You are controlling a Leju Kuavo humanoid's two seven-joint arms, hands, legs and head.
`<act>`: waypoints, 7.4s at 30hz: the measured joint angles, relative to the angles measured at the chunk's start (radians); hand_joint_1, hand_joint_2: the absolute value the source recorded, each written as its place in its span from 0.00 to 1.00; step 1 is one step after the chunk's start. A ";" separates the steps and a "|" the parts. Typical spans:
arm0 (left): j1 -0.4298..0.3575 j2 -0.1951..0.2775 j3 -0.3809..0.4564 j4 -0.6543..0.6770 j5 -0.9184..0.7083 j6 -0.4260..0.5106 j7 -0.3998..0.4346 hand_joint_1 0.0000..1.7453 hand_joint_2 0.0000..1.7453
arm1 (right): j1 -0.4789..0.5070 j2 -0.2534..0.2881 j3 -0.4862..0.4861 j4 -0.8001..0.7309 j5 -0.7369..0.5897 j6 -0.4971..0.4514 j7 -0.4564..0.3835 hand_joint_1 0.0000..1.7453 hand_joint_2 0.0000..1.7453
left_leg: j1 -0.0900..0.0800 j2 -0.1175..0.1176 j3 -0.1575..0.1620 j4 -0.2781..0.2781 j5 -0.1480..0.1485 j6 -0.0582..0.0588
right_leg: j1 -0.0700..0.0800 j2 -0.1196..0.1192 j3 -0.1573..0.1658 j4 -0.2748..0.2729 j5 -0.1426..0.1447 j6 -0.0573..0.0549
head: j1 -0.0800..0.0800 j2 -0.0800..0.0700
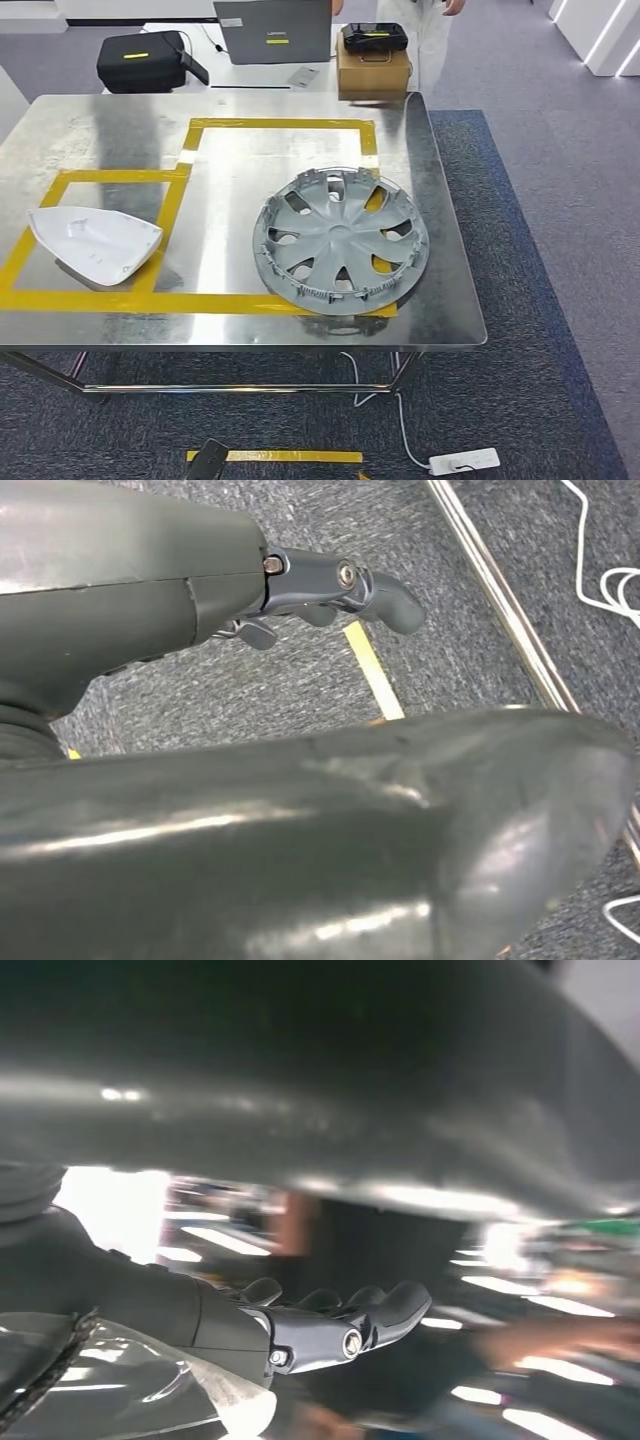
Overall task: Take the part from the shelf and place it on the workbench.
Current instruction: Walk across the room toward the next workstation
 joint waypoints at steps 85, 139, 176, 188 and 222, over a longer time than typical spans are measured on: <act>-0.007 0.027 0.005 0.000 -0.093 -0.165 0.186 0.00 0.00 | -0.131 0.209 0.296 0.741 -0.063 0.229 0.031 0.00 0.00 | 0.002 0.026 0.019 -0.019 0.010 0.021 | -0.003 0.021 -0.005 0.007 -0.002 0.012 | 0.001 0.000; -0.014 0.016 0.033 0.000 -0.074 -0.153 0.181 0.00 0.00 | -0.142 0.210 0.316 0.748 -0.058 0.233 0.027 0.00 0.00 | 0.009 0.038 -0.027 0.162 -0.068 -0.032 | 0.003 0.019 -0.020 0.009 0.022 -0.041 | -0.008 0.000; -0.018 0.017 0.056 0.000 -0.070 -0.150 0.175 0.00 0.00 | -0.146 0.204 0.320 0.750 -0.057 0.232 0.017 0.00 0.00 | 0.008 0.042 0.054 -0.019 -0.014 -0.005 | 0.000 0.019 -0.044 0.017 0.042 0.000 | -0.014 0.000; -0.019 0.014 0.056 0.000 -0.070 -0.150 0.172 0.00 0.00 | -0.149 0.203 0.320 0.751 -0.056 0.232 0.017 0.00 0.00 | -0.003 0.047 -0.045 0.004 0.058 0.004 | 0.001 0.024 0.071 0.001 -0.036 0.002 | -0.011 0.000; -0.024 0.008 0.058 0.000 -0.080 -0.147 0.170 0.00 0.00 | -0.146 0.198 0.322 0.752 -0.063 0.230 0.013 0.00 0.00 | -0.002 0.046 -0.057 -0.006 0.080 -0.013 | 0.007 0.021 0.071 -0.038 -0.019 -0.024 | -0.016 0.000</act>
